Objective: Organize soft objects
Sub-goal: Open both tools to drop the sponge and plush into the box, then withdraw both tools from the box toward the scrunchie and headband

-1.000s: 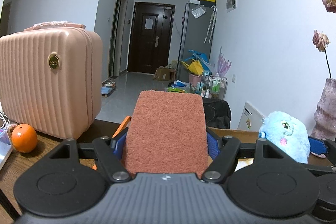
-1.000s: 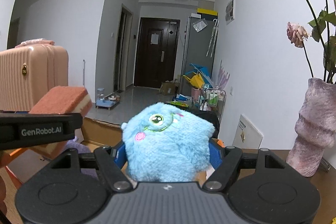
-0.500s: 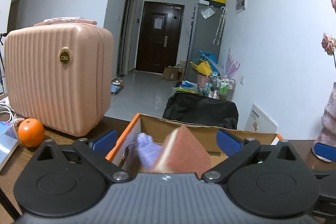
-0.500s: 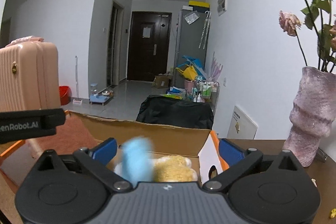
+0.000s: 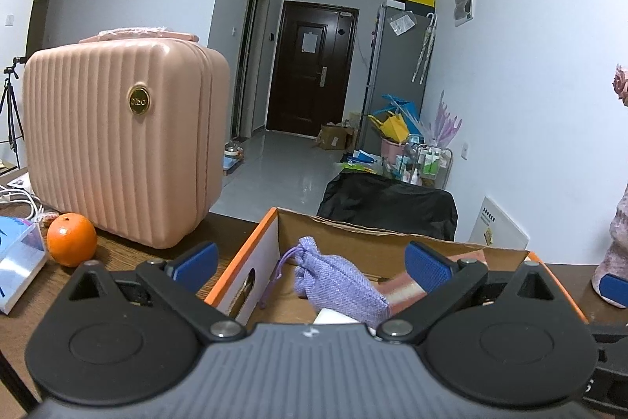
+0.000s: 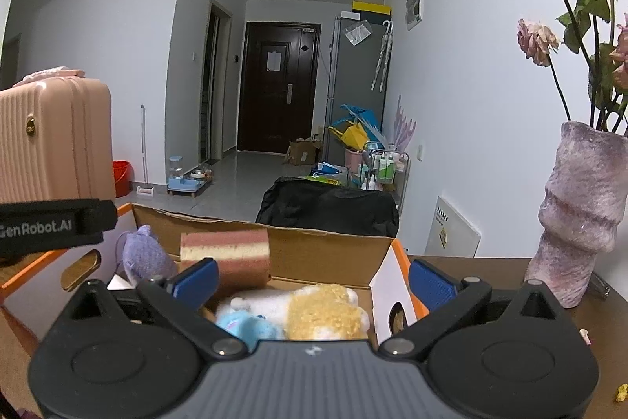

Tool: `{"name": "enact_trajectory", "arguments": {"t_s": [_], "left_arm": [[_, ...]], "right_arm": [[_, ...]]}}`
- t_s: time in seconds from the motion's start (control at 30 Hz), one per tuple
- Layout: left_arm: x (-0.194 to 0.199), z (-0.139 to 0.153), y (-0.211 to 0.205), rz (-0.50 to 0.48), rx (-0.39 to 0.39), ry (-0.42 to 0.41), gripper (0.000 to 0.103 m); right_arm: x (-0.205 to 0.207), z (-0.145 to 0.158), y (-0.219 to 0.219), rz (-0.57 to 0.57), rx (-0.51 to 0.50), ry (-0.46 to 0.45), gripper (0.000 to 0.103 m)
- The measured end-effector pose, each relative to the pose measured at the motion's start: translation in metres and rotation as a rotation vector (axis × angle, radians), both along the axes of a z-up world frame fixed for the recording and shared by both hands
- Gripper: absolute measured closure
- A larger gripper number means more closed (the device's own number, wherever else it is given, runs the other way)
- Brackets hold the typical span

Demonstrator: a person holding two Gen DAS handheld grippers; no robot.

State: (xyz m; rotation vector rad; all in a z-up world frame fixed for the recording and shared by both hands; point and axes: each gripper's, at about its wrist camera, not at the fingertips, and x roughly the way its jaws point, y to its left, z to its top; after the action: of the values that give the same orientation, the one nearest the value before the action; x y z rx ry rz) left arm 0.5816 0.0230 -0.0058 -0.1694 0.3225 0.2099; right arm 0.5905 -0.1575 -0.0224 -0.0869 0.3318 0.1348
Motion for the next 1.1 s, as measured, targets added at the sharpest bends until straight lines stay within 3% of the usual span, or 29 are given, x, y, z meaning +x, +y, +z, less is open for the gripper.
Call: {"name": "enact_trajectory", "arguments": {"t_s": [0.33, 1.1], "left_arm": [[-0.024, 0.002, 0.001, -0.002, 0.002, -0.018, 0.0], [-0.094, -0.003, 0.004, -0.016, 0.036, 0.0, 0.0]], "right_arm": [[-0.032, 0.002, -0.01, -0.01, 0.011, -0.051, 0.0], [-0.109, -0.006, -0.022, 0.005, 0.023, -0.059, 0.0]]}}
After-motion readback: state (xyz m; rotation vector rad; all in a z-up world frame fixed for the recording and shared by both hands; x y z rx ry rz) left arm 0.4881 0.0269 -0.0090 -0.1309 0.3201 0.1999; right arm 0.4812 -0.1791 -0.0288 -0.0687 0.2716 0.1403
